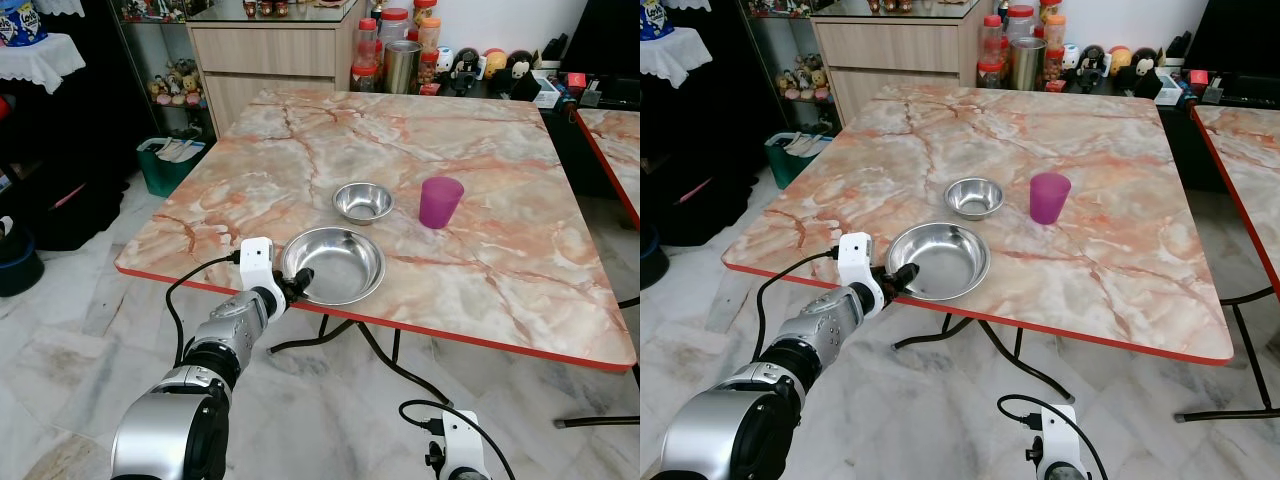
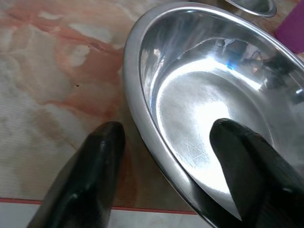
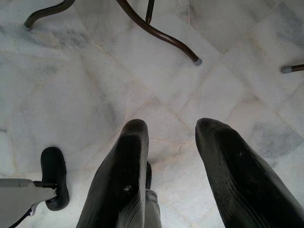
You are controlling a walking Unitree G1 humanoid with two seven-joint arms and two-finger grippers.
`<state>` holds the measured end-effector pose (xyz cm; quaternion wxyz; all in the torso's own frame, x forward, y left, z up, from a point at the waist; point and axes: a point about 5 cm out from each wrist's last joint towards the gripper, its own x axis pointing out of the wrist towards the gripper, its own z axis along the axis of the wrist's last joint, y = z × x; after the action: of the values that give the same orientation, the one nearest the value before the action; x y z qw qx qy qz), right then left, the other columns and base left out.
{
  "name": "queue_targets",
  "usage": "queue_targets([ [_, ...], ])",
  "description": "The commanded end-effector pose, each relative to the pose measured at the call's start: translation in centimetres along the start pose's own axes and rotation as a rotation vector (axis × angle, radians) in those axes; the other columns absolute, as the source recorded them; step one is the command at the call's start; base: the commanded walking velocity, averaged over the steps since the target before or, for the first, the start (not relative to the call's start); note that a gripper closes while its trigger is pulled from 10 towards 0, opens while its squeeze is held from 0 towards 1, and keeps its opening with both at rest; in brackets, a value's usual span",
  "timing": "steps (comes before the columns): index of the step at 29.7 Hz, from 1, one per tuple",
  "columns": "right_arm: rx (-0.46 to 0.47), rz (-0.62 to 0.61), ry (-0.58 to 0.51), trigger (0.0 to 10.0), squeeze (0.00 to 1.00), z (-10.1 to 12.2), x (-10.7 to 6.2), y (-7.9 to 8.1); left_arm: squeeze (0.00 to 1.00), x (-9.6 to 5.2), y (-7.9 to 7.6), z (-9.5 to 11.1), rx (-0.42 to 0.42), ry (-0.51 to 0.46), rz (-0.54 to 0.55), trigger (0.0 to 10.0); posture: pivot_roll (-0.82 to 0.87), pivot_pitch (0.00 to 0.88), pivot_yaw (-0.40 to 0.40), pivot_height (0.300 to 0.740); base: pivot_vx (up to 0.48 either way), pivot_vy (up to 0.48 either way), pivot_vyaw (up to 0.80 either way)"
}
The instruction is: Setting the table
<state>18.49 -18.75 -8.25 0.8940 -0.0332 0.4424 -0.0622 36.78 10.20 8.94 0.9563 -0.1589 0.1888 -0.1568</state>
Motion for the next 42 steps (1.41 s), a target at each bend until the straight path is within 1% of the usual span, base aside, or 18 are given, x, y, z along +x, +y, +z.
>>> queue_targets([
  [1,0.013,-0.003,0.014,10.0,0.0,-0.3,-0.1,0.1,0.0,0.1,0.1,0.0,0.012,0.017,0.019,0.6,0.03,0.0,0.063,0.74,0.0,0.0,0.0],
  [2,0.013,-0.003,0.014,10.0,0.0,-0.3,-0.1,0.1,0.0,0.0,0.1,0.0,0.012,0.017,0.021,0.6,0.03,0.0,0.063,0.74,0.0,0.0,0.0],
  [3,0.013,-0.003,0.014,10.0,0.0,-0.3,-0.1,0.1,0.0,0.0,0.2,-0.1,0.012,0.02,0.022,0.0,0.03,0.0,0.064,0.74,0.0,0.0,0.0],
  [27,0.011,-0.001,0.009,10.0,0.0,0.1,0.1,0.2,0.0,0.0,0.3,0.0,0.002,0.019,0.022,0.0,0.04,0.0,0.058,0.74,0.0,0.0,0.0],
  [32,0.008,-0.001,0.01,10.0,0.0,0.1,0.0,0.1,0.0,-0.1,0.4,-0.3,-0.014,0.018,0.025,0.0,0.04,0.0,0.057,0.74,0.0,0.0,0.0],
  [37,-0.003,0.001,0.007,10.0,0.0,0.2,0.1,0.0,0.0,-0.5,1.0,-0.9,-0.078,0.005,0.035,0.0,0.04,0.0,0.042,0.74,0.0,0.0,0.0],
  [42,-0.005,0.001,0.007,10.0,0.0,0.2,0.1,-0.1,0.0,-0.5,1.1,-1.0,-0.091,-0.001,0.035,0.0,0.04,0.0,0.04,0.74,0.0,0.0,0.0],
])
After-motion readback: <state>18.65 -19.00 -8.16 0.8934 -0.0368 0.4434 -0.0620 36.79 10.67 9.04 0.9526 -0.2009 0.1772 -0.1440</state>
